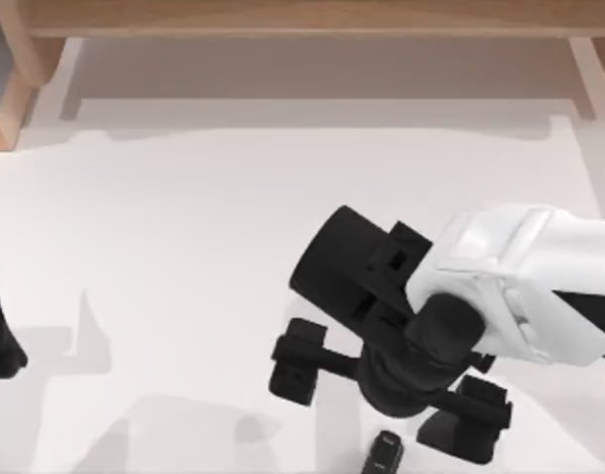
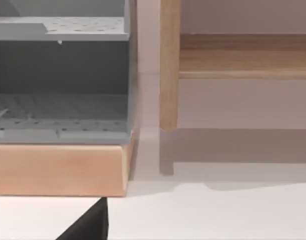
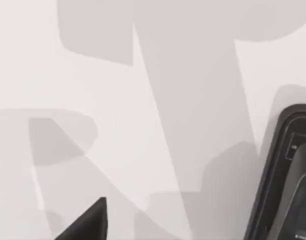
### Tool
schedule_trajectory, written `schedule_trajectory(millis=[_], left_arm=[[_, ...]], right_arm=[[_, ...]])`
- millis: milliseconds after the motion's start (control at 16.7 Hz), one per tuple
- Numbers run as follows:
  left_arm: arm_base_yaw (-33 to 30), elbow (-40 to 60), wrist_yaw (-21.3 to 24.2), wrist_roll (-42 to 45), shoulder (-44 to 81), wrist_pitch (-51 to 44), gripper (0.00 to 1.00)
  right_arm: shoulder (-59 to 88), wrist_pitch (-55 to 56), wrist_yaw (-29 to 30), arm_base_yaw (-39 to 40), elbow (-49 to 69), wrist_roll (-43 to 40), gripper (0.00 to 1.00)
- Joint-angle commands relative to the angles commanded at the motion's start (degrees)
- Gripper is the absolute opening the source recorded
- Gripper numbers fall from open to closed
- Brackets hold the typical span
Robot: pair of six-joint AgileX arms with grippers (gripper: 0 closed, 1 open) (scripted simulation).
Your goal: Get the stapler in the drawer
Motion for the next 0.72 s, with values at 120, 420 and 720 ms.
schedule_trajectory(millis=[120,420,720], left_arm=[[0.0,0.0,0.0,0.0,0.0,0.0,1.0],[0.0,0.0,0.0,0.0,0.0,0.0,1.0],[0.0,0.0,0.0,0.0,0.0,0.0,1.0]], right_arm=[[1.04,-6.95,2.39,3.48,3.01,7.25,1.0],[2.55,-14.44,5.27,7.65,6.43,14.9,1.0],[2.32,-14.32,5.17,7.41,6.26,14.83,1.0]])
